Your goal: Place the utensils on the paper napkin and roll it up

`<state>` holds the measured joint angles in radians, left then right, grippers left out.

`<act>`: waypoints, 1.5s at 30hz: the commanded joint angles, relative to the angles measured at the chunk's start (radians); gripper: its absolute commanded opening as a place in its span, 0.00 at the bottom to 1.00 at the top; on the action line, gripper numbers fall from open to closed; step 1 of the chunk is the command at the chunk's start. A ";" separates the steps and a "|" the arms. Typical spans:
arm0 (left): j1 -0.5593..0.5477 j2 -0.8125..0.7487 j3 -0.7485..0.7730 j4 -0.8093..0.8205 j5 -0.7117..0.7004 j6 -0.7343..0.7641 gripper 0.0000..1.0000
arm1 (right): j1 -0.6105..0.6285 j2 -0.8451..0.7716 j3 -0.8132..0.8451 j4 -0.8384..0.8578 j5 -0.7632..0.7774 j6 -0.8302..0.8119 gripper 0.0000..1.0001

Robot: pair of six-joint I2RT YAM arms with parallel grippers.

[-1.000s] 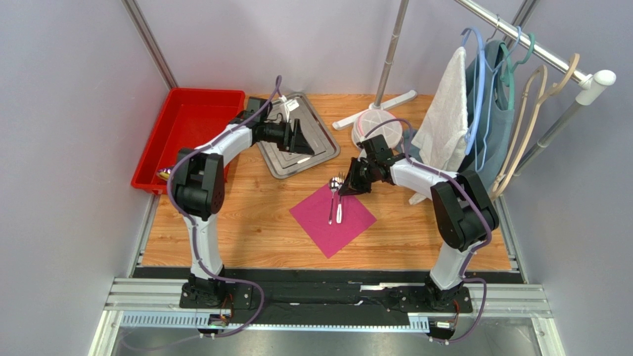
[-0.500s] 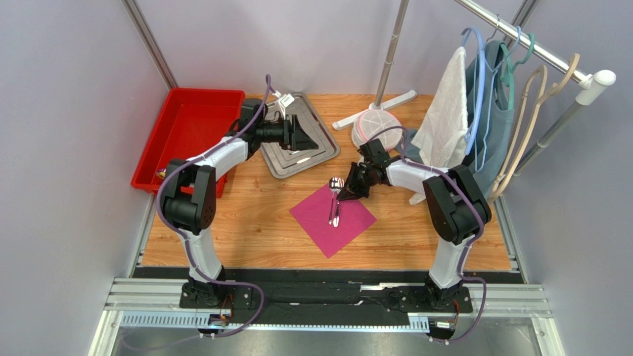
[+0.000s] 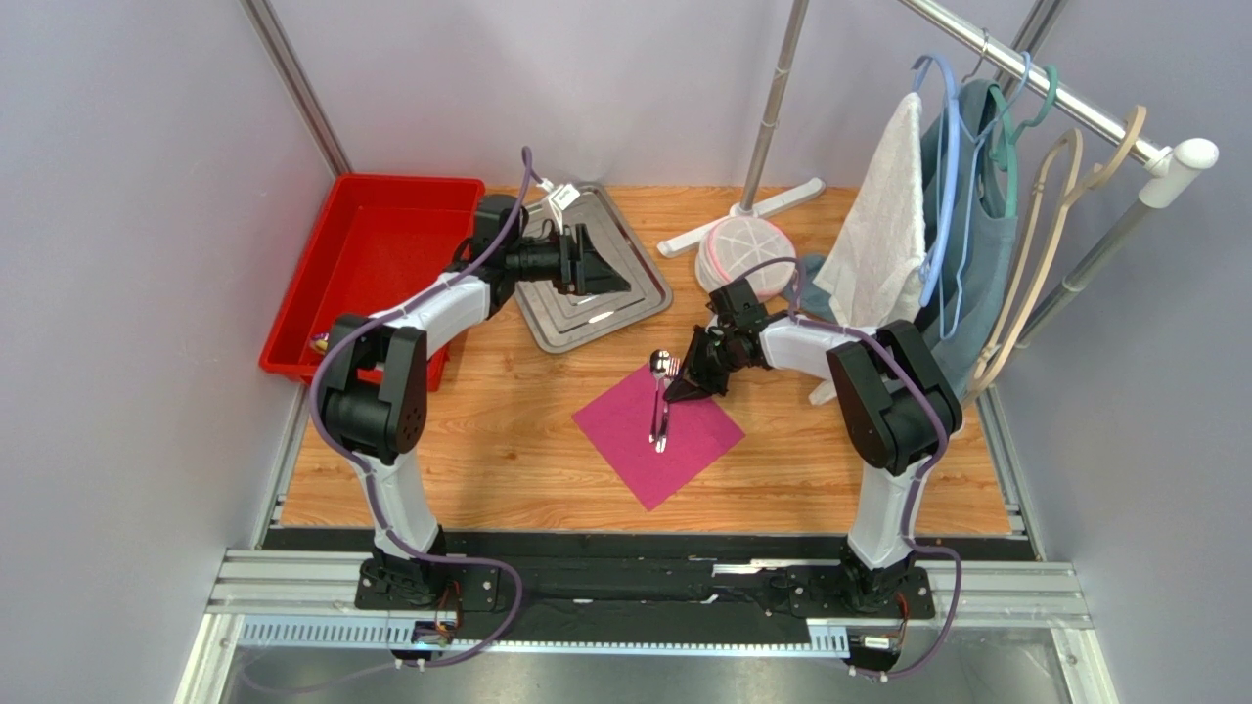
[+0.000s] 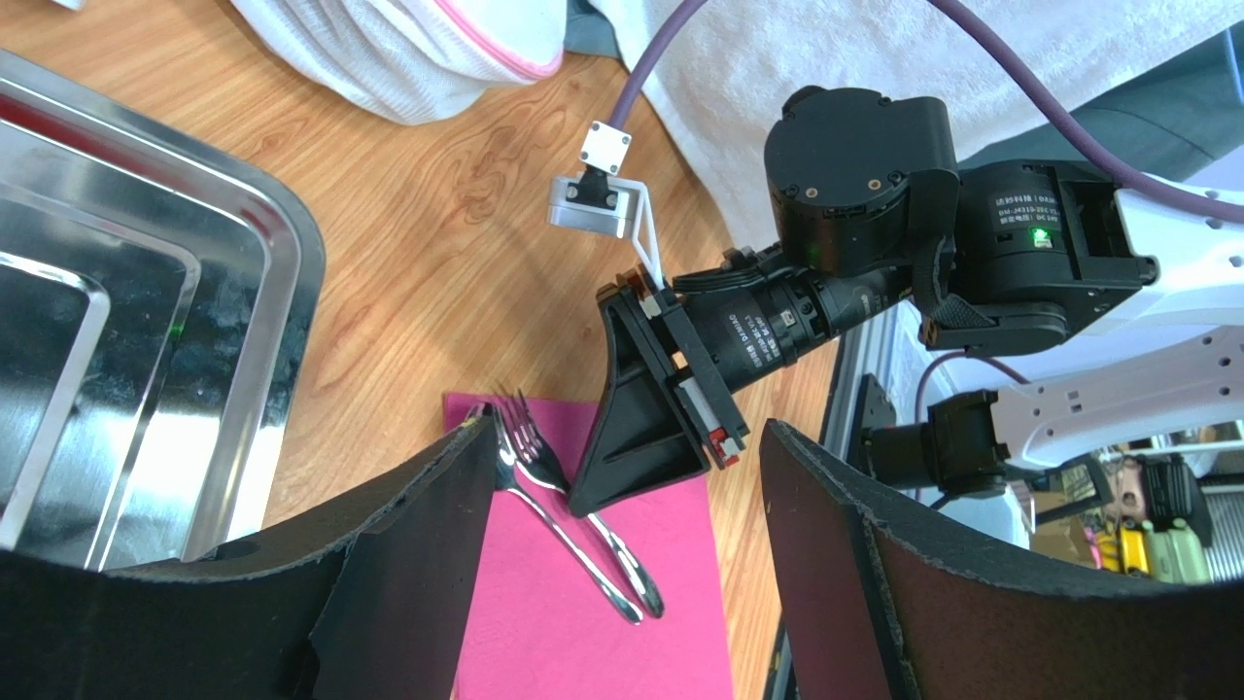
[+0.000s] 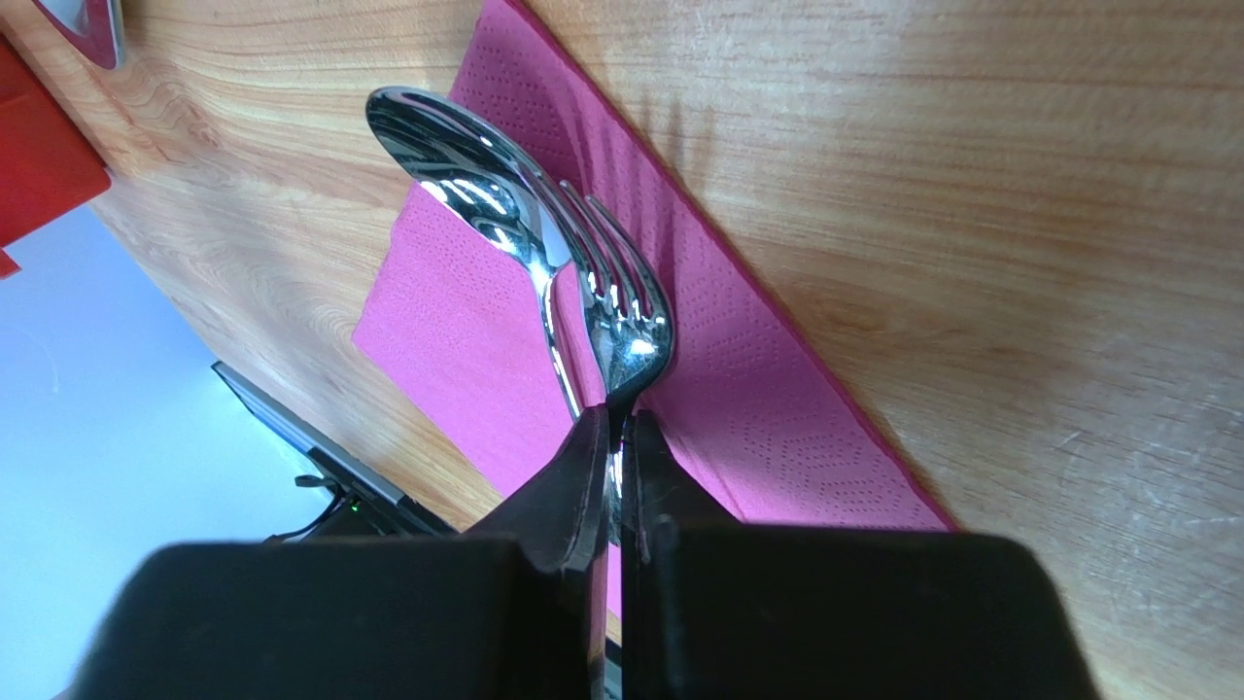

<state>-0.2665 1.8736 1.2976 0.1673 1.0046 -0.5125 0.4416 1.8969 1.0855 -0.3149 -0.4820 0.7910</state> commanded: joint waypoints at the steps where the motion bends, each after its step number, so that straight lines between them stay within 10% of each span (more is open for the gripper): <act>1: 0.001 -0.016 -0.008 0.047 0.025 -0.006 0.75 | -0.004 -0.018 0.007 0.042 -0.017 0.025 0.00; 45: 0.001 -0.004 -0.011 0.055 0.035 -0.006 0.77 | -0.032 0.037 0.070 0.002 -0.027 -0.001 0.03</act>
<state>-0.2665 1.8740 1.2873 0.1772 1.0161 -0.5190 0.4049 1.9293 1.1206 -0.3126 -0.4995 0.7959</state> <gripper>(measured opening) 0.762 0.030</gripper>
